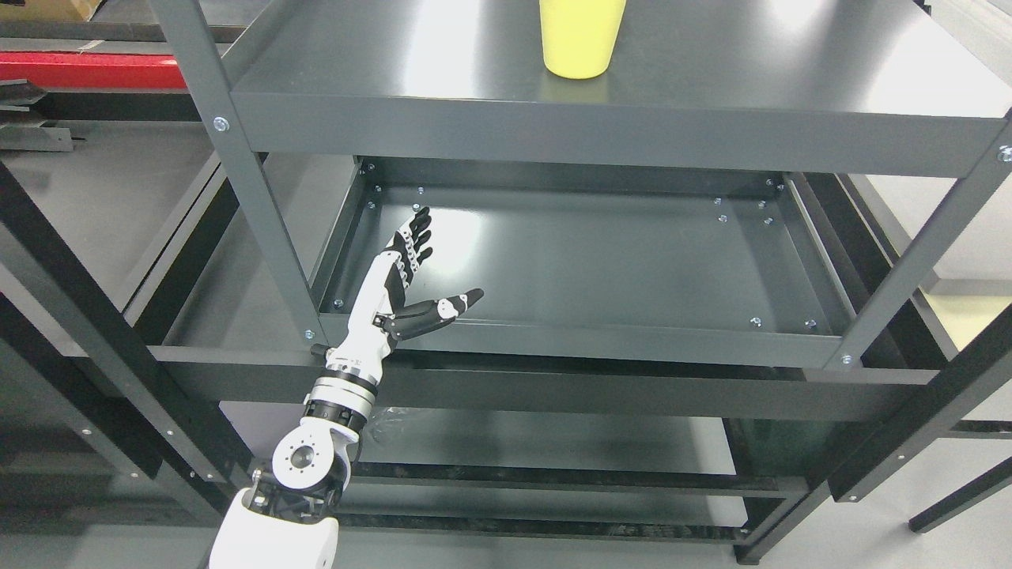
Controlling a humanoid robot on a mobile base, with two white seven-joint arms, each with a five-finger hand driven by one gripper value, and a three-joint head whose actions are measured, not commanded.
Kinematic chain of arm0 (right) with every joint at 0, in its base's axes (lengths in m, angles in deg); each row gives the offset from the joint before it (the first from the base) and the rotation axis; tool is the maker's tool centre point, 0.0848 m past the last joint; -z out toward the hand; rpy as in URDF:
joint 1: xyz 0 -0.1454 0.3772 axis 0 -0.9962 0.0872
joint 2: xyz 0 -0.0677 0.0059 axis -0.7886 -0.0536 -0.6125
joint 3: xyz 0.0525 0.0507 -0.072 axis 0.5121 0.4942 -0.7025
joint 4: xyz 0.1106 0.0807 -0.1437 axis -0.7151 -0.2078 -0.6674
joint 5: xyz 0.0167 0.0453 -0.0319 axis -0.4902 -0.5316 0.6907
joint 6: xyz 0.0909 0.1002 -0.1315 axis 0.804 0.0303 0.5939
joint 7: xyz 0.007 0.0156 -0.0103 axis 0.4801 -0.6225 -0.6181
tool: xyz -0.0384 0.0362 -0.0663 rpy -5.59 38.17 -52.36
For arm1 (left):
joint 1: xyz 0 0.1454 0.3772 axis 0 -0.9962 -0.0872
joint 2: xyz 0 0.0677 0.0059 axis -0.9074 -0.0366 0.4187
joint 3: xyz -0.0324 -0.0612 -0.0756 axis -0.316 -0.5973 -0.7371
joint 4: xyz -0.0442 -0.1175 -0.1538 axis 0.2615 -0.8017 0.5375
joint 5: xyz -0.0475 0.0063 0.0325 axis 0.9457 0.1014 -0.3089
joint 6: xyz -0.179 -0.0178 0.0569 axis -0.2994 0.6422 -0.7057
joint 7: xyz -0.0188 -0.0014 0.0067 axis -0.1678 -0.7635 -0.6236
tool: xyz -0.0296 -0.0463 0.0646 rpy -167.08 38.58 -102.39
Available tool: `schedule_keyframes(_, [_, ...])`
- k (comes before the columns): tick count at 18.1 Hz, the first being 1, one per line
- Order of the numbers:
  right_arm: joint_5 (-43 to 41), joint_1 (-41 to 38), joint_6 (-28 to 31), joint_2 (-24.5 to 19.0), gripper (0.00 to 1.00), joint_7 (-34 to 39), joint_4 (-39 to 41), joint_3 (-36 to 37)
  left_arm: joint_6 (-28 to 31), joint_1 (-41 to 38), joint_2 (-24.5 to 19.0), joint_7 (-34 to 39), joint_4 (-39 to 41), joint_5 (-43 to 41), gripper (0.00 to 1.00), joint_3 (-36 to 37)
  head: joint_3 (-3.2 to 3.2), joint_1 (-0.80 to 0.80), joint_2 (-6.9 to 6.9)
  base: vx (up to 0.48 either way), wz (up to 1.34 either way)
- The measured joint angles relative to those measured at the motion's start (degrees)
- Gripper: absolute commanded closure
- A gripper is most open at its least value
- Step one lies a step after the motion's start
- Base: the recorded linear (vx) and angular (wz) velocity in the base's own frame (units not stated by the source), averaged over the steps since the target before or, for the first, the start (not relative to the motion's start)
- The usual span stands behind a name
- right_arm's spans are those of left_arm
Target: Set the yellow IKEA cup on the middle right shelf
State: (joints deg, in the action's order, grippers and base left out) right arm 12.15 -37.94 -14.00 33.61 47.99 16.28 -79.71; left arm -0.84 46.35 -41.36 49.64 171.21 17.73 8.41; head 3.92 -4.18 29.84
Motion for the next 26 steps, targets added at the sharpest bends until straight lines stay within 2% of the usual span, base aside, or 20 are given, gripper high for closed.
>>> schedule_keyframes(26, [0.0,0.0,0.0,0.0,0.01,0.0,0.0,0.0,-0.3,0.1,0.1,0.0,1.5,0.0,0.01,0.6,0.0,0.0,0.0,-0.031,0.0])
